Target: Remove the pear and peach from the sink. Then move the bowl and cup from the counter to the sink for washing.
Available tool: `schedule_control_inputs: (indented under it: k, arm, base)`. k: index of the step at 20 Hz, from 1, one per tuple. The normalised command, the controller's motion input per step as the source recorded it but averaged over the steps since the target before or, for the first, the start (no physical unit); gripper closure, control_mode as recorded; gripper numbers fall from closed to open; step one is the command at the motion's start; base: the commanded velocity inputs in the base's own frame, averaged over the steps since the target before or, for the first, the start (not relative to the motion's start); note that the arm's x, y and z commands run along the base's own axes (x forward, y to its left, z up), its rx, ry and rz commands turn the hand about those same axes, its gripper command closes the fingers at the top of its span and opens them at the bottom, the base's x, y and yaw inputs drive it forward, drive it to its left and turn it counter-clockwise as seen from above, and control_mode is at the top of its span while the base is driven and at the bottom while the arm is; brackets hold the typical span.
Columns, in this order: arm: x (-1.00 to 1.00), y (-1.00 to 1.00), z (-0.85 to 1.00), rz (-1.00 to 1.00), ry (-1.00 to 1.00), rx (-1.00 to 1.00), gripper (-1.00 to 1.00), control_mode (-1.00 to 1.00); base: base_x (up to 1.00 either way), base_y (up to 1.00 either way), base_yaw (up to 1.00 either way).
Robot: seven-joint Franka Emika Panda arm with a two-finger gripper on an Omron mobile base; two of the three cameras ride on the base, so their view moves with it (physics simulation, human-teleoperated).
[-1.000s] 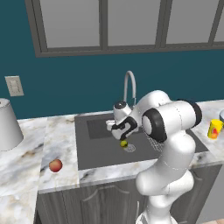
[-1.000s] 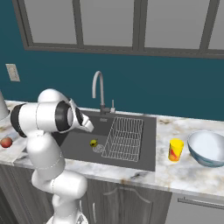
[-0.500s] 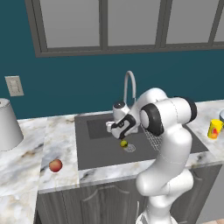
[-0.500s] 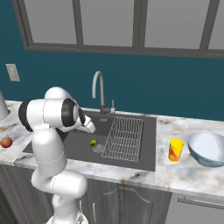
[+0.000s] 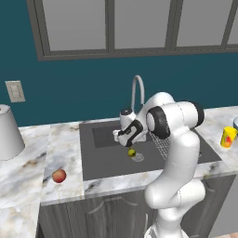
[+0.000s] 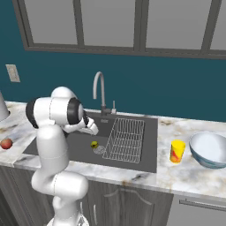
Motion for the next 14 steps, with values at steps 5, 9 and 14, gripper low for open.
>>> schedule_control_inputs:
  k: [5,9,14]
  arm:
    - [0.17,-0.03,-0.19,0.01,0.0,-0.01,-1.0,-1.0]
    - [0.11,0.0,-0.19,0.01,0.0,0.0,-1.0,-1.0]
    - [0.07,0.0,-0.17,0.0,0.03,0.0,-1.0,-1.0]
  base:
    - [0.0,0.0,0.0]
    - [0.0,0.0,0.0]
    - [0.0,0.0,0.0]
